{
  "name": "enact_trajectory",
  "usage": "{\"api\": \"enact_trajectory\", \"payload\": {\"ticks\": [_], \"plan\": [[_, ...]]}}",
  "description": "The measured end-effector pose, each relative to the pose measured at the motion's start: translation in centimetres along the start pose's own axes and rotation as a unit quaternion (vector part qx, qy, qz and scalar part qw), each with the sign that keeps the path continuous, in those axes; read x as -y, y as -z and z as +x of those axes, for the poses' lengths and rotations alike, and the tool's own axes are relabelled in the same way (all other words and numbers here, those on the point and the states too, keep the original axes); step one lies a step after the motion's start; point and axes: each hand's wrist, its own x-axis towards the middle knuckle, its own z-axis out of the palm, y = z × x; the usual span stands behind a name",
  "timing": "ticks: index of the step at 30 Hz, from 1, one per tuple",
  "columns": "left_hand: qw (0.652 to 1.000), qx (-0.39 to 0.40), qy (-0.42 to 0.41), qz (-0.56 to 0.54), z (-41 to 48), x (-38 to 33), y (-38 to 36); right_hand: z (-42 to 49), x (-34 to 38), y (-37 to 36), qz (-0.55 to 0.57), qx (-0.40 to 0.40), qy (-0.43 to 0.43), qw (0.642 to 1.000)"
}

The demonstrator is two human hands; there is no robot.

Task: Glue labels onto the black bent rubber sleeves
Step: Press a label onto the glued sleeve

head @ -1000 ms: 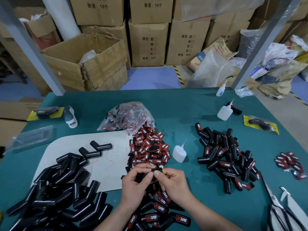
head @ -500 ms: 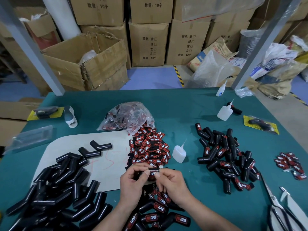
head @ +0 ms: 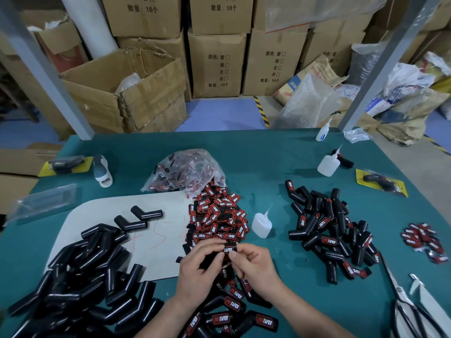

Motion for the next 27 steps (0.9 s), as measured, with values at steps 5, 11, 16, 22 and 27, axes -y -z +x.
{"api": "enact_trajectory", "payload": {"ticks": [5, 11, 16, 22, 27], "plan": [[0.999, -0.026, -0.004, -0.039, 0.0, 0.0, -0.1, 0.0, 0.4, 0.5, -0.058, 0.01, 0.07, 0.996], [0.997, -0.032, 0.0, -0.071, -0.1, 0.1, 0.0, 0.2, 0.8, 0.4, -0.074, -0.046, 0.154, 0.984], [0.998, -0.019, -0.041, -0.049, -0.1, 0.3, 0.0, -0.2, 0.6, 0.2, -0.057, -0.071, 0.12, 0.989], [0.995, 0.005, -0.1, -0.011, -0.4, 0.4, -0.1, -0.5, 0.5, -0.4, -0.031, -0.116, 0.068, 0.99], [0.993, 0.023, -0.116, -0.006, -0.6, 0.2, -0.2, -0.8, 0.4, -1.1, -0.049, -0.188, 0.074, 0.978]]}}
